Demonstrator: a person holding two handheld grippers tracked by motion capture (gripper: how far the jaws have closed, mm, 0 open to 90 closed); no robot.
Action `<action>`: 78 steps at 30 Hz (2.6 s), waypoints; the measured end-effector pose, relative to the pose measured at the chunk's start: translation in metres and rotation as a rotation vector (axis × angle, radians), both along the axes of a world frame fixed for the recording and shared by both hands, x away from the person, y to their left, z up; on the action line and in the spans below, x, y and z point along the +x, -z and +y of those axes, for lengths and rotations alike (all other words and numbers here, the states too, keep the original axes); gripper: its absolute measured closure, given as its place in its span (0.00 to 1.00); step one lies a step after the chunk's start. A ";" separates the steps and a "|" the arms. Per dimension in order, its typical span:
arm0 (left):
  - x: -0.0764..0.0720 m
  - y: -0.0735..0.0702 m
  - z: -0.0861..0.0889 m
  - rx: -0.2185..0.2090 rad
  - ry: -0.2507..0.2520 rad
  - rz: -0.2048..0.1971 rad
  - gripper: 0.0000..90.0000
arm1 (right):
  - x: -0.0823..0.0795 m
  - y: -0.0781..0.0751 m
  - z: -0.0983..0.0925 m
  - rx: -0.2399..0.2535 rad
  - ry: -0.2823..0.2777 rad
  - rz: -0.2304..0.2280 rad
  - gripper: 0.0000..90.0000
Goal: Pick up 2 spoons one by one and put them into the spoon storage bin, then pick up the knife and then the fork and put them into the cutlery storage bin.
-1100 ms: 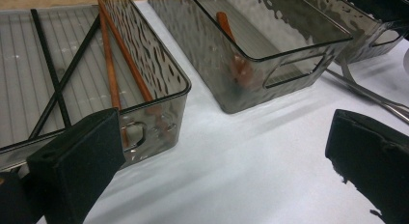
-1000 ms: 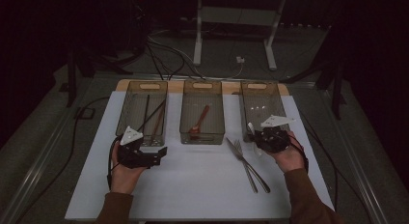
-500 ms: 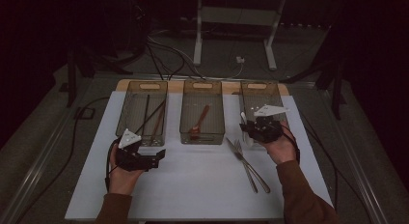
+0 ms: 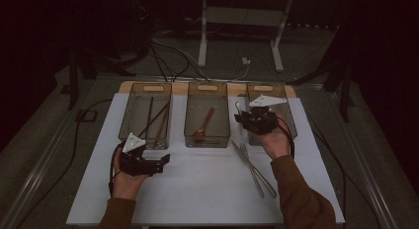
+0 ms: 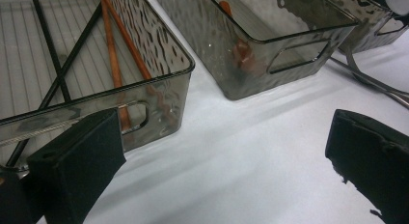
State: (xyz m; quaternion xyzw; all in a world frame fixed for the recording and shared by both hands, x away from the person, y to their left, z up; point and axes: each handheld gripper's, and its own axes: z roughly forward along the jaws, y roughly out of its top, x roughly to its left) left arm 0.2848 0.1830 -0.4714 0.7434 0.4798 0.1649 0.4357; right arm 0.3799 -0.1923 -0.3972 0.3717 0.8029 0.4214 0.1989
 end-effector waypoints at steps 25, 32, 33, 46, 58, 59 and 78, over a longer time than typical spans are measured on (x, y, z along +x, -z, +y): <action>0.000 0.003 0.002 -0.007 0.005 0.011 0.01 | 0.029 0.032 0.055 0.006 0.054 0.127 0.95; 0.000 0.002 0.002 -0.010 0.004 0.011 0.01 | 0.035 0.044 0.054 -0.017 0.074 0.214 0.92; 0.000 0.002 0.001 -0.009 0.005 0.011 0.01 | 0.035 0.045 0.053 -0.017 0.071 0.213 0.90; -0.001 0.002 0.002 -0.008 0.001 0.009 0.01 | 0.023 0.034 0.036 0.063 0.077 0.163 0.21; 0.000 0.004 0.000 -0.003 0.002 0.011 0.01 | -0.005 0.030 -0.005 -0.025 0.067 0.175 0.13; 0.000 0.004 0.000 -0.002 0.002 0.012 0.01 | -0.008 0.032 -0.007 -0.035 0.064 0.183 0.13; 0.002 0.005 -0.003 -0.003 0.006 0.019 0.01 | -0.054 0.067 -0.040 -0.163 0.061 0.276 0.21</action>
